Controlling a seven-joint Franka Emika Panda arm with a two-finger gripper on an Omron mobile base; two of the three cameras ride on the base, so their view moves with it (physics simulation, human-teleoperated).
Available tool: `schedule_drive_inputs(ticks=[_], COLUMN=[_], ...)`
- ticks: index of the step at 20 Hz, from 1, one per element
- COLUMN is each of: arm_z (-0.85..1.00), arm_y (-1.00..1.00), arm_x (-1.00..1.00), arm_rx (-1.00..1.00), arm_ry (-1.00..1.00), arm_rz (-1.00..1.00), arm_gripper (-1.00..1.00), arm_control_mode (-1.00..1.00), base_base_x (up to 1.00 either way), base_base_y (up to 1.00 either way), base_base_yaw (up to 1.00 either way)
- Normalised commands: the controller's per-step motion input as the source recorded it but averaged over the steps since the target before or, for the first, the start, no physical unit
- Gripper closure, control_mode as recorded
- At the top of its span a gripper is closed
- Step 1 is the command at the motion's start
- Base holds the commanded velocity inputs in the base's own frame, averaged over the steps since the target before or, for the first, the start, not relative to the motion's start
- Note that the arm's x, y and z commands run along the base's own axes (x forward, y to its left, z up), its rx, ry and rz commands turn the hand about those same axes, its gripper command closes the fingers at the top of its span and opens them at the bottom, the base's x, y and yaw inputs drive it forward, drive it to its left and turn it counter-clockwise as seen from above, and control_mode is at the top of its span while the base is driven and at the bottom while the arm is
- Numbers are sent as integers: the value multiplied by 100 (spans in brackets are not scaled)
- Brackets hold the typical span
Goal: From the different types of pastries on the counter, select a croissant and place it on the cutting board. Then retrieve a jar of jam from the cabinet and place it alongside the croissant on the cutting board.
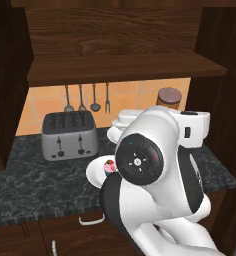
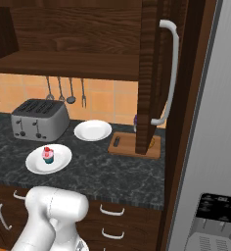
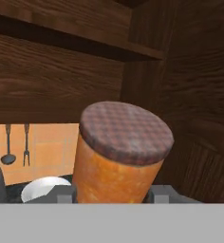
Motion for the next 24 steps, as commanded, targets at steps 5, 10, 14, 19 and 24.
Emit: schedule_drive_inputs(ticks=[5, 10, 14, 19, 24], arm_z=[-10, -89, -100, -94, -25], arm_y=[-17, -30, -23, -27, -24], arm_x=[0, 49, 64, 78, 58], arm_rx=[0, 0, 0, 0, -1], arm_ry=[0, 0, 0, 0, 0], arm_rz=[-2, -2, -2, -4, -10], arm_gripper=[100, 100, 100, 100, 100], arm_control_mode=[-100, -100, -100, -100, -100], base_base_x=[0, 0, 0, 0, 0], base_base_y=[0, 0, 0, 0, 0], base_base_yaw=[0, 0, 0, 0, 0])
